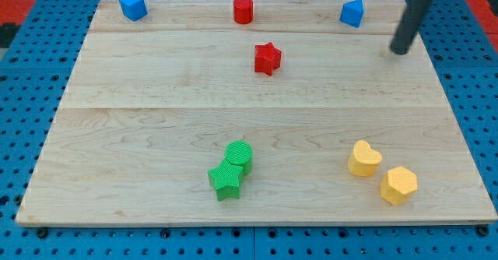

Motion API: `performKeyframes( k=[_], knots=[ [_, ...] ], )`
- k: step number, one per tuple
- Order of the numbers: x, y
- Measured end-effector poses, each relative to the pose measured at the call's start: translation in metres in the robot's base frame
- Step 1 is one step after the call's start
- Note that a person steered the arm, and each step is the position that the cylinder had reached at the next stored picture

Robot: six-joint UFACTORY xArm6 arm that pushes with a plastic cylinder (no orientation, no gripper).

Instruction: Move yellow heart to center

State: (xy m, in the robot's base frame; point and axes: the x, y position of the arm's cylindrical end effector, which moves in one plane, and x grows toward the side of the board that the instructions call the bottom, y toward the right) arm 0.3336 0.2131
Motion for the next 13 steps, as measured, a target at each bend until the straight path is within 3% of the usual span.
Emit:
performKeyframes(
  k=[1, 2, 3, 4, 5, 6, 7, 10, 12, 13],
  knots=[
    [0.002, -0.082],
    [0.001, -0.106],
    [0.028, -0.126],
    [0.104, -0.075],
    [0.147, 0.042],
    [0.226, 0.053],
    [0.258, 0.031],
    [0.137, -0.19],
    [0.184, -0.137],
    [0.158, -0.103]
  ],
)
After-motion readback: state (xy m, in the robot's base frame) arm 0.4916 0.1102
